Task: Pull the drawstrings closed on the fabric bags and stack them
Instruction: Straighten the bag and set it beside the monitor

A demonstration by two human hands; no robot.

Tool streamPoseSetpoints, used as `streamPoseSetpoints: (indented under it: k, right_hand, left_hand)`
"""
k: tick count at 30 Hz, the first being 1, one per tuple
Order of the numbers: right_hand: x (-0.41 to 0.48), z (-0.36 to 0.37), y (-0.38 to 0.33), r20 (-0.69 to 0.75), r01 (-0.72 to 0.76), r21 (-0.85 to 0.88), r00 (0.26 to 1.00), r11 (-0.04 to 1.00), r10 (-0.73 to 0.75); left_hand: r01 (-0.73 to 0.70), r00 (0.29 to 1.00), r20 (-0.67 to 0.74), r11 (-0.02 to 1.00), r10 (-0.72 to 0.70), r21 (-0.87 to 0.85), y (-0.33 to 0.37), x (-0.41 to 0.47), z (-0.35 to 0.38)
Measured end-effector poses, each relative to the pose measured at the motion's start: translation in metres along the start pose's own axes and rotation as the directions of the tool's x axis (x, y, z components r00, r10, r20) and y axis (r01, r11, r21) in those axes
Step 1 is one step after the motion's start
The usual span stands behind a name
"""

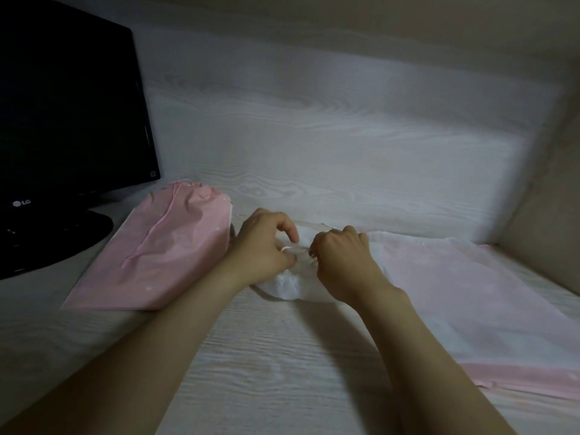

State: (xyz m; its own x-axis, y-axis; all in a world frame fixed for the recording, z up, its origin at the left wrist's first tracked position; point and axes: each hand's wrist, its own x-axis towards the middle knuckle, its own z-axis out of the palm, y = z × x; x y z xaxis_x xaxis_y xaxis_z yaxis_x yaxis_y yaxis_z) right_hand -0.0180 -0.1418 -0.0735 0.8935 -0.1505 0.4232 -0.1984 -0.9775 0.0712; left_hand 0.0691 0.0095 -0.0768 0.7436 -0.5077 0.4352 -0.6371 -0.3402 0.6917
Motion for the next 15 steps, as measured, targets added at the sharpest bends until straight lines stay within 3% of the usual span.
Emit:
streamPoseSetpoints:
  k: [3,7,10,15]
  right_hand:
    - [0.0,0.0,0.003,0.03,-0.064,0.076,0.998,0.995,0.062]
    - [0.004,0.002,0.0,0.045,-0.098,0.227,0.995,0.969,0.09]
    - [0.007,0.005,-0.002,0.037,-0.106,0.367,0.994,0.924,0.1]
    - [0.006,0.001,-0.006,-0.078,-0.097,0.552,0.983,0.828,0.167]
  left_hand:
    - [-0.179,0.976,-0.083,0.958,0.202,0.223,-0.006,0.003,0.004]
    - [-0.165,0.969,-0.125,0.935,0.213,0.314,-0.01,0.003,0.007]
    - [-0.178,0.965,-0.143,0.947,0.221,0.266,-0.006,-0.001,0.008]
    - [-0.2,0.976,-0.053,0.97,0.209,0.134,0.002,-0.004,0.011]
